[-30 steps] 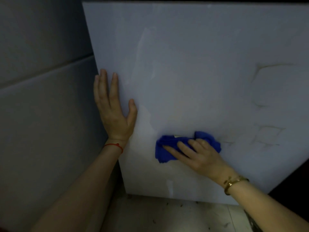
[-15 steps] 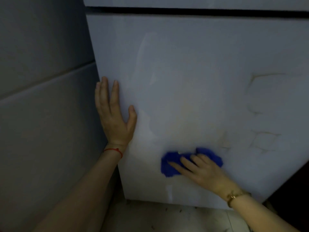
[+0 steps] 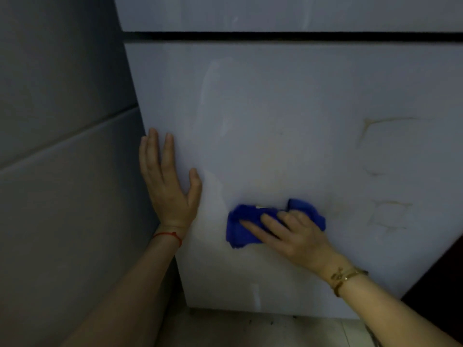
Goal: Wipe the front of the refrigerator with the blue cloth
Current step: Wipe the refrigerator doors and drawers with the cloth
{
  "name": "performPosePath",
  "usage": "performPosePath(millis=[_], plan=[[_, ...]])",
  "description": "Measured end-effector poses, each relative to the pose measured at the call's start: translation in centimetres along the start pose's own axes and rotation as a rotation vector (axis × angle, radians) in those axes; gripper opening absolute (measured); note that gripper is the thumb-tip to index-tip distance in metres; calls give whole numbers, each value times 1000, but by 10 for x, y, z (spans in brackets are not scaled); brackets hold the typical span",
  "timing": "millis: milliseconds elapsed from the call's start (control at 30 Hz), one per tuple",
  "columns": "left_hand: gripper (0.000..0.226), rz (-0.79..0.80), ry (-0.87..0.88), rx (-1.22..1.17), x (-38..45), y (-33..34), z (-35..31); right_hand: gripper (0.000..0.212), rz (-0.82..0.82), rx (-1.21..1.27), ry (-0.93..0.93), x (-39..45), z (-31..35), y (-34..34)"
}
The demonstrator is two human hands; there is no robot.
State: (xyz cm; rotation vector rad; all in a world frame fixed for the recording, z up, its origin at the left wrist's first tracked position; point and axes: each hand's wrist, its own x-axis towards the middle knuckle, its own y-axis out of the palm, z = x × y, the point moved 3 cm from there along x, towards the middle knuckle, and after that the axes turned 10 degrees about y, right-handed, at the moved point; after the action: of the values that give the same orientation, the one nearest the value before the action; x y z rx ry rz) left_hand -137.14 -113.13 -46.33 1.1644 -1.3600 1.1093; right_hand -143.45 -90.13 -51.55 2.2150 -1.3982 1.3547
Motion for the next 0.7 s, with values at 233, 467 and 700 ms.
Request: performPosePath(millis=[233,467,700], plan=[[58,-2,-4,15,0,0,-1,38,-366,57,699,116,-76,-32],[59,15,-11,19,0,0,0,71,-88,17,496,43,-5,-8],[60,23,-21,38,0,2,0,56,-338,38,665,107,-63,-27]])
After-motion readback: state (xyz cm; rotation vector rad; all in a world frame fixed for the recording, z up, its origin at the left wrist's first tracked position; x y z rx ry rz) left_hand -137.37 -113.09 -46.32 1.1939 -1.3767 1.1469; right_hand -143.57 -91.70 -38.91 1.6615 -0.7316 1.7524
